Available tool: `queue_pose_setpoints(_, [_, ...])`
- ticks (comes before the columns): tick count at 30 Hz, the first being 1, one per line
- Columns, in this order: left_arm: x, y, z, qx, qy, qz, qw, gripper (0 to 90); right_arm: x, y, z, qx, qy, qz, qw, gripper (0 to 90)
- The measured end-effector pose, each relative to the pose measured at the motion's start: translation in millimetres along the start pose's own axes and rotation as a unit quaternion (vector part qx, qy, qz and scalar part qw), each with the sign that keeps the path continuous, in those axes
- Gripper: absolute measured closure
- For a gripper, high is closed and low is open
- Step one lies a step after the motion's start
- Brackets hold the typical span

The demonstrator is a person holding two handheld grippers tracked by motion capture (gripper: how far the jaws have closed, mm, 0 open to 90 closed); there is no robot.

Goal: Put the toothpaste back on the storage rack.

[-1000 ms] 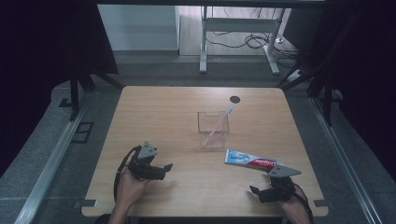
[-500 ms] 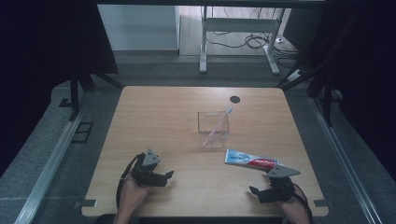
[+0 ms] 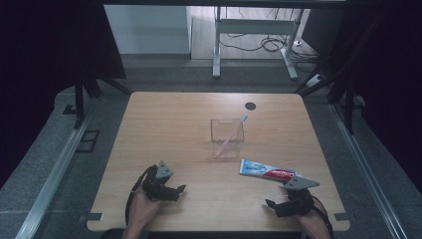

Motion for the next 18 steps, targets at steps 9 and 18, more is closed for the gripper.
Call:
queue_pose_setpoints(9, [-1.3,1.4,1.1,-0.008,-0.004,-0.003,1.0,12.7,0.2,-0.3,-0.7,0.007,-0.005,0.006,0.9999,2.5])
queue_pose_setpoints(18, [-0.5,3.3,1.5,-0.014,-0.004,-0.004,0.9999,12.7,4.5,2.4,3.5,0.039,-0.023,0.02,0.9988,4.5])
Point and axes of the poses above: each handheld gripper's, and its own axes: y roughly backward along the jaws, z roughly out of its top, x roughly to its left, the point moved 6 cm from there along -y, roughly forward along the jaws, and after that the axes turned 2 degrees about -x, right-handed, at the moved point
